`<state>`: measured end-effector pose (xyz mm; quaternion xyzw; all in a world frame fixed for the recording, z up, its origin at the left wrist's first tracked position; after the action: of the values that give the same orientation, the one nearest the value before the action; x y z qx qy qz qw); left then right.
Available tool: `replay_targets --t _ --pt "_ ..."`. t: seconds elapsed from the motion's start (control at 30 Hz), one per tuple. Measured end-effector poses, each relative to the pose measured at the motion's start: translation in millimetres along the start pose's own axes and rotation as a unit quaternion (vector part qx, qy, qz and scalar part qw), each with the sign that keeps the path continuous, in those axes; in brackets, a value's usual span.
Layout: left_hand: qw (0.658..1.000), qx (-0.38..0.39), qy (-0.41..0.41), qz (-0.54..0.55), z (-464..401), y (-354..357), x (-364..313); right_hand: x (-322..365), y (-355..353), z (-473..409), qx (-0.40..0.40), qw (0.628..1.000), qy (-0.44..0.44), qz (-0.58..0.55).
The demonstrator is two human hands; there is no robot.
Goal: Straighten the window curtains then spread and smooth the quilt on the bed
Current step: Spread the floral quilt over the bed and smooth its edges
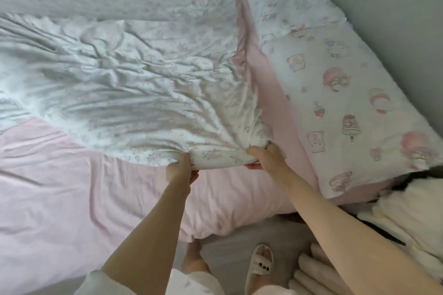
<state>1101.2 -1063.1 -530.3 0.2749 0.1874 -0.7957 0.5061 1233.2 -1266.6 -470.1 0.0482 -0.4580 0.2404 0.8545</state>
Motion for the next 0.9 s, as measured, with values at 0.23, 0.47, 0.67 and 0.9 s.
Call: replay_targets --t 0.23,0.47,0.67,0.9 --pt "1.0 0.008 0.008 0.02 108.4 11.9 61.3 14.8 -85.6 76.2 0.017 0.991 -0.085 0.101" --pt "0.997 0.046 0.051 0.021 170.1 60.5 65.4 29.0 -163.7 103.6 -0.015 0.99 -0.105 0.088" --pt "0.985 0.05 -0.002 -0.167 145.0 35.9 113.1 -68.0 -158.0 93.6 -0.06 0.995 0.048 0.061" --pt "0.894 0.141 -0.057 -0.422 119.2 12.3 153.1 -146.5 -119.9 56.0 -0.129 0.952 0.163 0.225"
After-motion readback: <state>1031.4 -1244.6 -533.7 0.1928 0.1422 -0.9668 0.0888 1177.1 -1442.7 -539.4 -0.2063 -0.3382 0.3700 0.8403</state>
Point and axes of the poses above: each hand's wrist, its own z-axis away from the middle knuckle, its own y-axis out of the palm, x = y × z, the point moved 8 cm from there along -z, towards the middle knuckle, and after that the axes turned 9 degrees about z, right-handed, at the moved point
